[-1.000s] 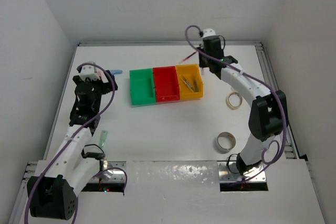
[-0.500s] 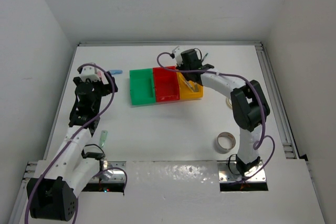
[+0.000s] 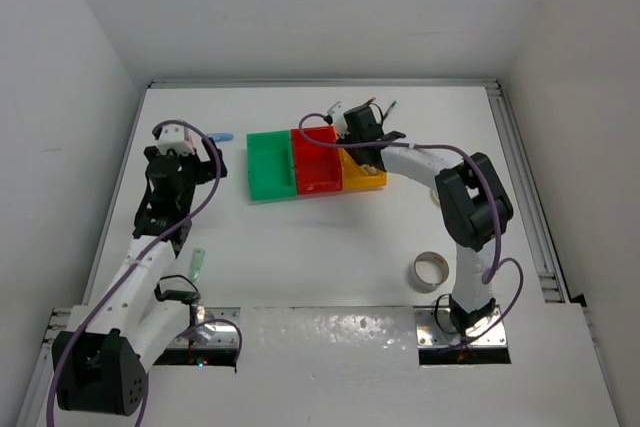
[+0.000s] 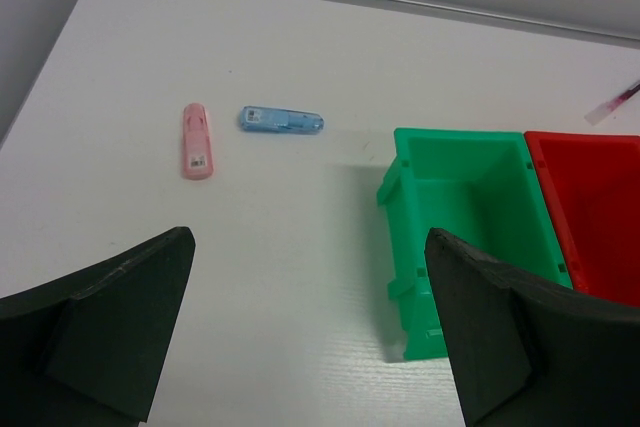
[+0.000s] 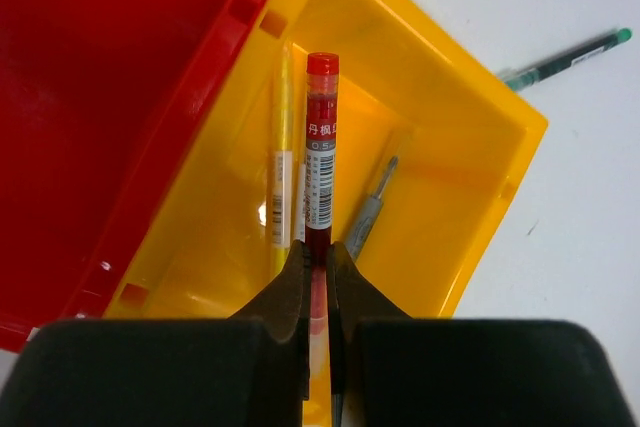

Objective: Sort the stationery into containers
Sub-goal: Place the pen in the storage box.

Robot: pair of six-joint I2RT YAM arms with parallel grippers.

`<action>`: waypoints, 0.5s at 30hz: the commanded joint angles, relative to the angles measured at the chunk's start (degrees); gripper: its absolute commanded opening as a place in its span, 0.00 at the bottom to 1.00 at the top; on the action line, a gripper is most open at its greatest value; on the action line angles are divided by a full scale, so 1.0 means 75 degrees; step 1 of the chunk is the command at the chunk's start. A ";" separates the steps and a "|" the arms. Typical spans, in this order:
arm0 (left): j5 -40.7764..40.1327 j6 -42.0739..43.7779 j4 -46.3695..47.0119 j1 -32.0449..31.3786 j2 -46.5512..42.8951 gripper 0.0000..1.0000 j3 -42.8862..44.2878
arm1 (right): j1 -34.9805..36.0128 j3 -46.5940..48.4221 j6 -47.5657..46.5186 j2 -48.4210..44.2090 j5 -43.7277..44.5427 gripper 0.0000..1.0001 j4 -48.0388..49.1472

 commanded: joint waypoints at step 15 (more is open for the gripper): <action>0.0297 0.0039 0.0126 0.0037 0.0063 0.97 0.0334 | -0.0191 0.1021 0.1777 -0.0871 0.0087 0.44 -0.0086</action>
